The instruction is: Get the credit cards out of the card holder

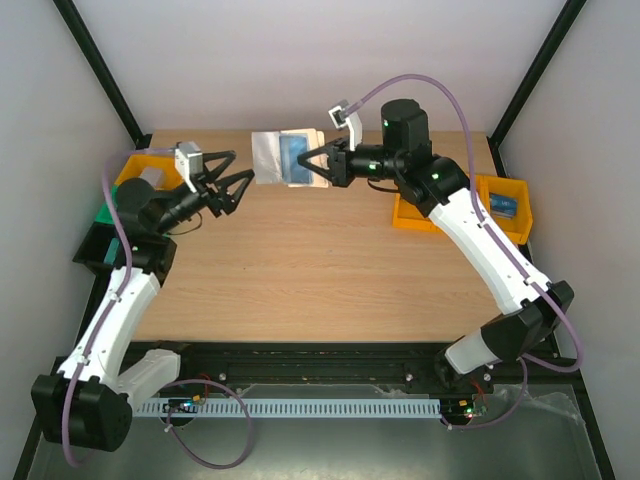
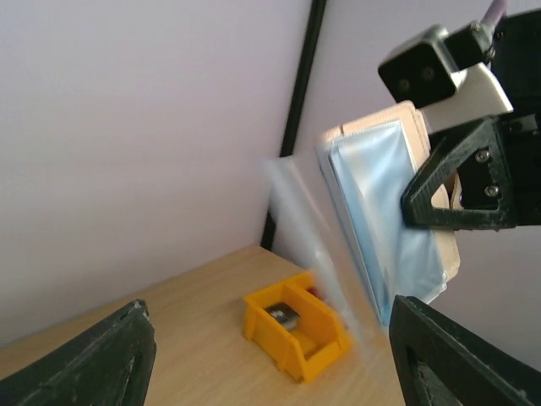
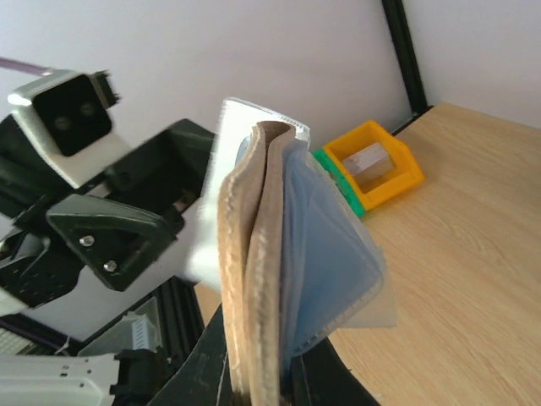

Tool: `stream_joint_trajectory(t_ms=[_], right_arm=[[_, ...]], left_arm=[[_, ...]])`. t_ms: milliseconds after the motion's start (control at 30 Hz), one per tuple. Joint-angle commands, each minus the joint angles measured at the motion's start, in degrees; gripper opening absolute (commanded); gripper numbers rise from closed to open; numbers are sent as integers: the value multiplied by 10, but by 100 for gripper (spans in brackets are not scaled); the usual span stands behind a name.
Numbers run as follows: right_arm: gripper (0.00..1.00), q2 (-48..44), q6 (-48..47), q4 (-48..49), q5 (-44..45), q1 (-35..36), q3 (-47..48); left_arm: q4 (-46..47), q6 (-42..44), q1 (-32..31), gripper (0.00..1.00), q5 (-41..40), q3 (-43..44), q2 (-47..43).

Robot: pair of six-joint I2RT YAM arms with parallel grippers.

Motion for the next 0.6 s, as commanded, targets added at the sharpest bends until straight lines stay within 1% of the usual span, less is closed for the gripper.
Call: stream_joint_trajectory(t_ms=[0,67,133,200,300,400,433,467,533,567], right_arm=[[2,28,2,-72,42,2,63],[2,31,1,-73,27,11,65],[2,26,-16,-65,15,22,61],[2,24,-15,-45,-16,29,56],[2,23,12,11,-72,41,39],[2,23,37,55,-103,53,22],[2,24,38,58,-102,56,20],[2,24,37,58,-100,57,18],[2,23,36,62,-97,57,13],[2,22,35,64,-97,57,12]], left_arm=[[54,3,25,74,-20,15,-17],[63,-24,19,73,-3,15,-14],[48,-36,-7,75,9,11,-7],[14,-19,-42,80,22,4,1],[3,0,-77,87,48,1,10],[9,-3,-89,87,48,3,19],[15,-5,-92,83,48,3,20],[20,-5,-94,77,50,3,20],[31,-7,-97,55,59,3,20],[34,-8,-98,38,66,2,20]])
